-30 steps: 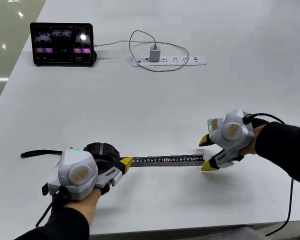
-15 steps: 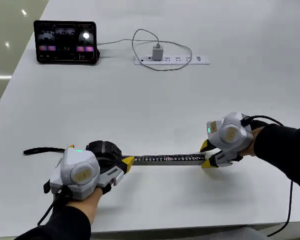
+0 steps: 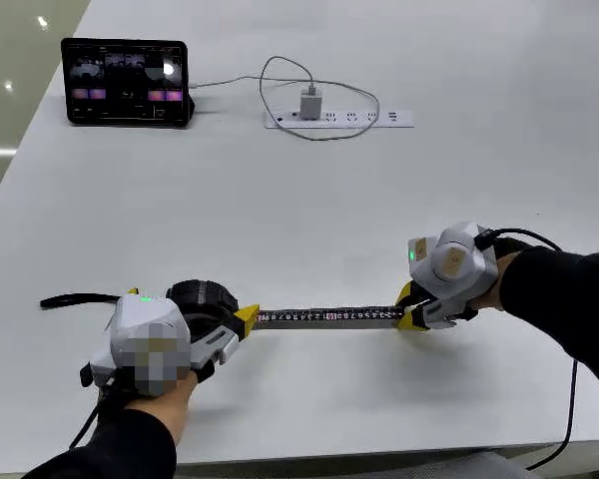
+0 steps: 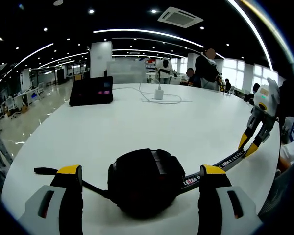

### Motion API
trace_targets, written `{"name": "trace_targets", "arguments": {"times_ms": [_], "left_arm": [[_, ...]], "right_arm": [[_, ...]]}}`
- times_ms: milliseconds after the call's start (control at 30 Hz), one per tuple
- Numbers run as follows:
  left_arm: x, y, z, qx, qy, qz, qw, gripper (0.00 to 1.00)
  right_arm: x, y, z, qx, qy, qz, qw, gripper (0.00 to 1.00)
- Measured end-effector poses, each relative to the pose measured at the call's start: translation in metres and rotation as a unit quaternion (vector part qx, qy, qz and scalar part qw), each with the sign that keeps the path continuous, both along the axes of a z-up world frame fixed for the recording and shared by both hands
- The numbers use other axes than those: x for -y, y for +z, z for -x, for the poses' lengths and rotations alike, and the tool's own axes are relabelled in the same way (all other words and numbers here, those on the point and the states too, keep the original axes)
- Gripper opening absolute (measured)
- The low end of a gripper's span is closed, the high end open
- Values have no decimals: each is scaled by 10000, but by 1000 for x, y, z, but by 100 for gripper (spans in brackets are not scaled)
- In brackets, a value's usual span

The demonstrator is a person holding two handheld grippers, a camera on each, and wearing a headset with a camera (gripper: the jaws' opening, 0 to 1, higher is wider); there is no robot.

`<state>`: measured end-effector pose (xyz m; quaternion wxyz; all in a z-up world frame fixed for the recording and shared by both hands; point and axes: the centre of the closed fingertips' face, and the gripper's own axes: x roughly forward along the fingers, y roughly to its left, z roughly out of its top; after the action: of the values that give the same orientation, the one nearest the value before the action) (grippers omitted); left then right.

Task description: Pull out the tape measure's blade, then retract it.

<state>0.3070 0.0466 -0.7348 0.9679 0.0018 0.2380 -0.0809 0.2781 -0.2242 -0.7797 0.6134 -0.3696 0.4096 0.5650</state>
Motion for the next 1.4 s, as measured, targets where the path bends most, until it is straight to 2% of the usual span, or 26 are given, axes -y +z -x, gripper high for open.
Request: {"name": "trace_targets", "arguments": {"times_ms": [100, 200, 267, 400, 567, 633, 933, 1067, 1300, 1400], "left_arm": [[1, 0, -1, -6, -5, 6, 10000, 90], [0, -1, -1, -21, 17, 4, 10000, 81], [1, -1, -1, -36, 24, 32, 10000, 78], [5, -4, -2, -104, -13, 43, 9999, 73], [6, -3, -2, -250, -2, 110, 9996, 62], [5, -4, -2, -321, 32, 134, 9994, 62], [4, -6, -1, -368, -2, 145, 9992, 62], [5, -6, -1, -332, -51, 129, 9994, 61], [5, -6, -2, -288, -102, 115, 9995, 61], [4, -6, -2, -252, -143, 22, 9996, 60]], "right_arm": [[-1, 0, 2, 37, 37, 85, 9999, 10], [-1, -1, 1, 15, -75, 178, 9998, 10], [-1, -1, 1, 36, 79, 272, 9996, 10], [-1, -2, -1, -98, -38, 420, 9991, 10], [-1, -2, -1, -131, 95, 531, 9985, 10], [-1, -2, -1, -154, 44, 505, 9986, 10], [-2, -2, -1, -146, 1, 417, 9990, 10], [-2, -2, -1, -194, -103, 359, 9991, 10], [-2, -2, -1, -201, -146, 430, 9988, 10], [-2, -2, -1, -190, -152, 430, 9988, 10]]}}
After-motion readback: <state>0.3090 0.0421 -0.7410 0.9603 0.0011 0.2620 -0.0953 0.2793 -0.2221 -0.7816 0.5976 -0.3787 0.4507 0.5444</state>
